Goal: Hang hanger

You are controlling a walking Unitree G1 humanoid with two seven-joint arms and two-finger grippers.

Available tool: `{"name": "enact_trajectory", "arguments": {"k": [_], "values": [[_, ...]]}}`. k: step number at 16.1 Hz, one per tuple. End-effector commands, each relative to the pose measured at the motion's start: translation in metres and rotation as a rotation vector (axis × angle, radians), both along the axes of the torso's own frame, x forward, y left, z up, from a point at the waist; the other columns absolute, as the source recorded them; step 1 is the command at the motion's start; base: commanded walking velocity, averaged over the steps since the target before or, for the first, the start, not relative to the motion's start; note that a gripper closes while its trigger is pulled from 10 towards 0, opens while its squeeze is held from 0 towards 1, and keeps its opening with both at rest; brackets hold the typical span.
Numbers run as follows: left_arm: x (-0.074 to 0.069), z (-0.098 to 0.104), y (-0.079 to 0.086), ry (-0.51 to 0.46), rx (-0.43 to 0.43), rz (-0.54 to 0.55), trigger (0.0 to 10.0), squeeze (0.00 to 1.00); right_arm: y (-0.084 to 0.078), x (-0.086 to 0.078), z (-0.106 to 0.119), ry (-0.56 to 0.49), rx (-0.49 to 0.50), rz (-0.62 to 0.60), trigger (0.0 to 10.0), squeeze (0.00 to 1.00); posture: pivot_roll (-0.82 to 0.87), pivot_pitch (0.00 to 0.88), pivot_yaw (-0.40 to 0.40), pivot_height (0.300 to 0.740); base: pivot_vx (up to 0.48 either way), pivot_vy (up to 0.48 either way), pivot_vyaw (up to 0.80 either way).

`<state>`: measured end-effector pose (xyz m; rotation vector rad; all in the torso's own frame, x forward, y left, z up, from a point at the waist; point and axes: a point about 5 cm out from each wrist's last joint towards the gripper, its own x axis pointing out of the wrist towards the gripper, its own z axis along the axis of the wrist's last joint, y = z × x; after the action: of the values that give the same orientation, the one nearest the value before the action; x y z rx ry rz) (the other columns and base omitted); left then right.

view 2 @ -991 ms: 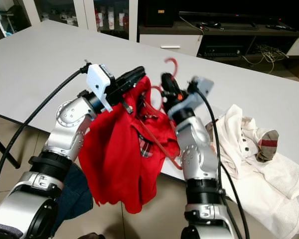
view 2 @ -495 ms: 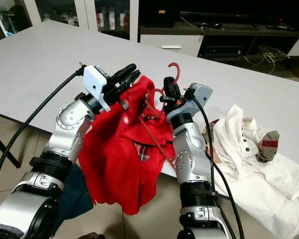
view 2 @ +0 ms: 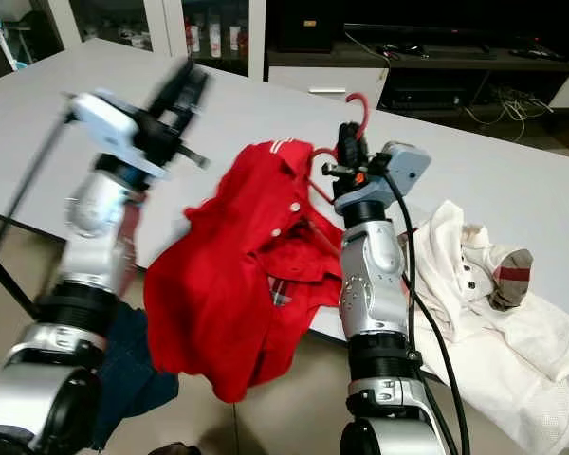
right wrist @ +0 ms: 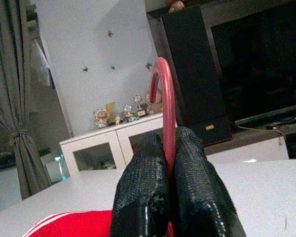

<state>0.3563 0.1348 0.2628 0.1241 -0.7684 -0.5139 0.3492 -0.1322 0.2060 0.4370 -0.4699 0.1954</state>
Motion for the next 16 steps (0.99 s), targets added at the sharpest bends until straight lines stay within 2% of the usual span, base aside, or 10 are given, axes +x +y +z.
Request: {"name": "enact_trajectory", "arguments": {"k": [1, 4, 5, 7, 10, 11, 12, 14, 16], "values": [[0.004, 0.0, 0.006, 0.042, 0.002, -0.013, 10.0, 0.0, -0.004, 0.001, 0.017, -0.085, 0.029, 0.032, 10.0, 0.0, 0.04, 0.034, -0.052, 0.74, 0.0, 0.0, 0.0], [0.005, -0.022, 0.021, 0.156, 0.152, -0.042, 10.0, 0.0, -0.004, -0.003, 0.03, -0.153, 0.084, 0.175, 10.0, 0.0, 0.04, 0.036, -0.056, 0.74, 0.0, 0.0, 0.0], [0.004, -0.028, 0.022, 0.176, 0.197, -0.055, 10.0, 0.0, -0.004, -0.004, 0.032, -0.167, 0.091, 0.207, 10.0, 0.0, 0.04, 0.036, -0.056, 0.74, 0.0, 0.0, 0.0], [0.002, -0.038, 0.019, 0.215, 0.321, -0.111, 10.0, 0.0, 0.0, -0.009, 0.037, -0.206, 0.12, 0.355, 10.0, 0.0, 0.05, 0.035, -0.061, 0.74, 0.0, 0.0, 0.0], [0.006, -0.033, 0.021, 0.197, 0.424, -0.111, 10.0, 0.0, 0.007, -0.017, 0.043, -0.245, 0.077, 0.482, 10.0, 0.0, 0.05, 0.03, -0.058, 0.74, 0.0, 0.0, 0.0], [0.007, -0.023, 0.023, 0.164, 0.399, -0.116, 10.0, 0.0, 0.008, -0.019, 0.042, -0.245, 0.066, 0.5, 10.0, 0.0, 0.04, 0.028, -0.056, 0.74, 0.0, 0.0, 0.0], [0.005, -0.013, 0.024, 0.116, 0.39, -0.128, 10.0, 1.0, 0.008, -0.019, 0.04, -0.239, 0.061, 0.503, 10.0, 0.0, 0.04, 0.028, -0.056, 0.74, 0.0, 0.0, 0.0], [-0.001, -0.007, 0.023, 0.067, 0.469, -0.183, 10.0, 1.0, 0.007, -0.019, 0.037, -0.224, 0.058, 0.5, 10.0, 0.0, 0.04, 0.025, -0.052, 0.74, 0.0, 0.0, 0.0], [-0.003, -0.004, 0.025, 0.043, 0.512, -0.183, 10.0, 1.0, 0.004, -0.019, 0.033, -0.204, 0.045, 0.501, 10.0, 0.0, 0.04, 0.026, -0.049, 0.74, 0.0, 0.0, 0.0]]}}
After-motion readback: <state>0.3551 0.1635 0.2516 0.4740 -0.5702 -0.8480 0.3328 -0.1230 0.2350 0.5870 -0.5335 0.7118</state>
